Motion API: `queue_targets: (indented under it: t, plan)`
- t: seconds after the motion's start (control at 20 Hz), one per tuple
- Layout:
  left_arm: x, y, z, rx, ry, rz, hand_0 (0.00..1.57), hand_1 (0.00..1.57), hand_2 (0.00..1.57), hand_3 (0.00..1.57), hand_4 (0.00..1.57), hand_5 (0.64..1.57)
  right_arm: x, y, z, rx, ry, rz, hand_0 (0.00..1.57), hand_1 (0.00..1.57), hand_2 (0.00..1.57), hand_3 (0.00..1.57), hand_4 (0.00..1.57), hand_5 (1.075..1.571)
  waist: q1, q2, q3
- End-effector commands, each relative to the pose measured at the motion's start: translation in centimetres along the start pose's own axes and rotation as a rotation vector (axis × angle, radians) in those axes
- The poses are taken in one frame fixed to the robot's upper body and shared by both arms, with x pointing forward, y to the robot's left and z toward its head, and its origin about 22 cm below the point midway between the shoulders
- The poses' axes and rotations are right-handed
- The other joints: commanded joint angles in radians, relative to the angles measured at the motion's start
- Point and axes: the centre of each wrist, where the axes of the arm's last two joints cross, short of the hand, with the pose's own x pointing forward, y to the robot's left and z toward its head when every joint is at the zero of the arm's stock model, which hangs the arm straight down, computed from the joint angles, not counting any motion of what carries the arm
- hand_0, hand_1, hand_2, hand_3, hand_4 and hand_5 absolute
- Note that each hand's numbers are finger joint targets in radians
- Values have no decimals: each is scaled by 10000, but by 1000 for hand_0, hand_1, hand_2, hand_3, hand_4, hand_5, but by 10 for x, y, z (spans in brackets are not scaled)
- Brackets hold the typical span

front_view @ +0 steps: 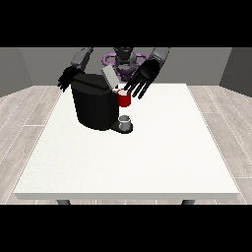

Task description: Insert the coffee pod into the coffee machine and close the lid

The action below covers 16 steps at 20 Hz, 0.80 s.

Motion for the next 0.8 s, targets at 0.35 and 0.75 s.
queue_targets:
  t: [0.35, 0.75]
  plan:
    - [-21, -81, 15, -1050, 525, 1810, 0, 0, 0, 0, 0, 1571, -27, -27, 29, -389, 1371, -239, 0, 0, 0, 0, 434, 1571, 578, -1808, -7]
    - [-42, -143, 39, -28, 618, 7237, 0, 0, 0, 0, 237, 1571, -41, -52, 47, -900, 1447, 116, 0, 0, 0, 0, 492, 1571, 1726, -3223, -18]
